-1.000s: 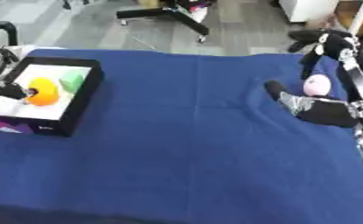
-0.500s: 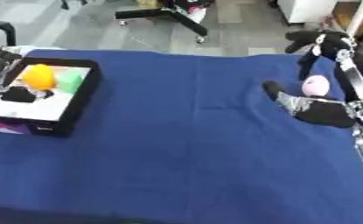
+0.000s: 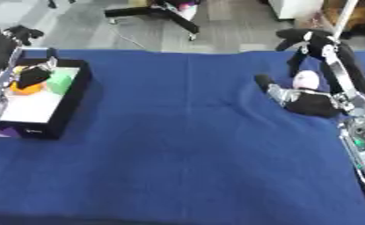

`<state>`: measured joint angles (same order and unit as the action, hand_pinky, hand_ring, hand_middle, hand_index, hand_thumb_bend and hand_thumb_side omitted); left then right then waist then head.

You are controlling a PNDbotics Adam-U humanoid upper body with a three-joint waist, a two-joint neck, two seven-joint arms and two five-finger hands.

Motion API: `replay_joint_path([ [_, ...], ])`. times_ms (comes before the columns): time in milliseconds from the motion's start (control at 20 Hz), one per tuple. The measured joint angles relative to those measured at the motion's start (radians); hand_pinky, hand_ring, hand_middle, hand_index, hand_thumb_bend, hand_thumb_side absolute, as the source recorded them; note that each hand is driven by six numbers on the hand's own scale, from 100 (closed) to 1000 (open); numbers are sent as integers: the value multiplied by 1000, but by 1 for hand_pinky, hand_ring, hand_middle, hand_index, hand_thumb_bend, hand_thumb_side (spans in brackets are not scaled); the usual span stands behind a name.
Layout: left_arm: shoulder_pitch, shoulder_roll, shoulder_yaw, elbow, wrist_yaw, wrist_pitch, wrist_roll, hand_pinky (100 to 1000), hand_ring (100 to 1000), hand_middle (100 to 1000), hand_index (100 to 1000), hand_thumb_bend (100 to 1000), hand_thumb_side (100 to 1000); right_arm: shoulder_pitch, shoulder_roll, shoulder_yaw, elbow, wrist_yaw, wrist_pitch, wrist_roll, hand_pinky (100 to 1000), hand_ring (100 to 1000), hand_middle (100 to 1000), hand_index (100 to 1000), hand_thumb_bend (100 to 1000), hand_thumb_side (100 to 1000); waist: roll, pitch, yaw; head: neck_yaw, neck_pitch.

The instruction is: Pick up the objects with one hand, pass them to the other hand, and then place them into the box on the other side of the table.

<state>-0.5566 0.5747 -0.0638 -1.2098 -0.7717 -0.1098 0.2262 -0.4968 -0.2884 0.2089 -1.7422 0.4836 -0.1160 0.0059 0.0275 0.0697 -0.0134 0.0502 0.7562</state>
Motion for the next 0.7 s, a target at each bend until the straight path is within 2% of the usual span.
replay_joint_path([
  [150, 38, -64, -47, -75, 47, -46, 46, 772, 643, 686, 806, 100, 757, -33, -21, -13, 65, -4, 23, -7, 538, 345, 630, 798, 462, 397, -5, 1, 1, -63, 8],
  [350, 110, -157, -123, -172, 107, -105, 90, 772, 635, 680, 802, 100, 774, -85, -47, -38, 161, -9, 68, -14, 532, 330, 640, 797, 473, 381, -10, 7, 8, -160, 9],
  [450, 143, -205, -155, -221, 137, -136, 88, 771, 632, 677, 800, 100, 774, -113, -59, -53, 210, -13, 97, -10, 530, 326, 644, 796, 475, 372, -11, 7, 14, -204, 10],
  [550, 170, -253, -180, -272, 169, -167, 71, 772, 632, 678, 800, 100, 773, -141, -68, -70, 260, -12, 127, -2, 532, 325, 596, 797, 477, 367, -9, 10, 21, -243, 12],
  [700, 200, -308, -210, -344, 214, -209, 34, 772, 632, 679, 801, 101, 770, -184, -74, -98, 333, 11, 171, 14, 533, 324, 583, 797, 478, 363, -2, 17, 33, -291, 15],
])
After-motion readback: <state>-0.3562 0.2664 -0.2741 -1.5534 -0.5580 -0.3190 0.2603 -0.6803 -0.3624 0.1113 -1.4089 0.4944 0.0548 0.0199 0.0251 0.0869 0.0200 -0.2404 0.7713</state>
